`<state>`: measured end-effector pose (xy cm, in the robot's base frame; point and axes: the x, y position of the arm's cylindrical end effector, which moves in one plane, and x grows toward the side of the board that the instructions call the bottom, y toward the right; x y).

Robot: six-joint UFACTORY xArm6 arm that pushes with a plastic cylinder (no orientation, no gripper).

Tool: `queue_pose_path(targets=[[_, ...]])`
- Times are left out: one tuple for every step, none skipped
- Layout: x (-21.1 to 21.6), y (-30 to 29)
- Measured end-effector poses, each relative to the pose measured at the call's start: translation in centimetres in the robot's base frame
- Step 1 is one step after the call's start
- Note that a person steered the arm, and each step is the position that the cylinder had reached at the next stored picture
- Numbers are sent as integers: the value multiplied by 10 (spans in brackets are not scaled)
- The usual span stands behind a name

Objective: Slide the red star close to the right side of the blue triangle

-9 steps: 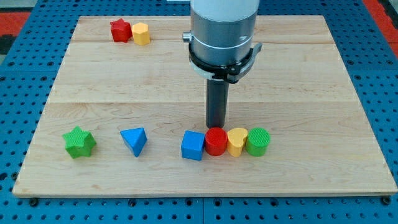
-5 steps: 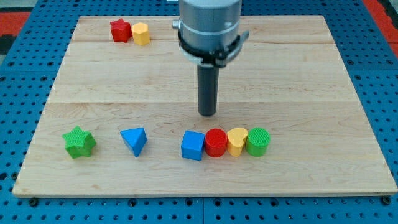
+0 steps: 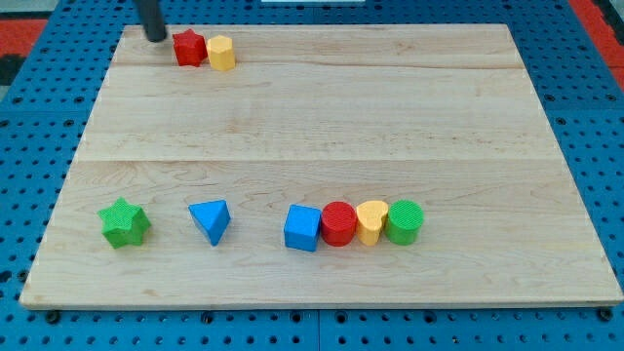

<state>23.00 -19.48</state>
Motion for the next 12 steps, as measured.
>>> queue_pose_path(targets=[[70,43],[61,15],[32,8],[37,82],[108,102],[165,102],[178,111],[150,110],[189,104],[208,98],[179,106],[206,124]])
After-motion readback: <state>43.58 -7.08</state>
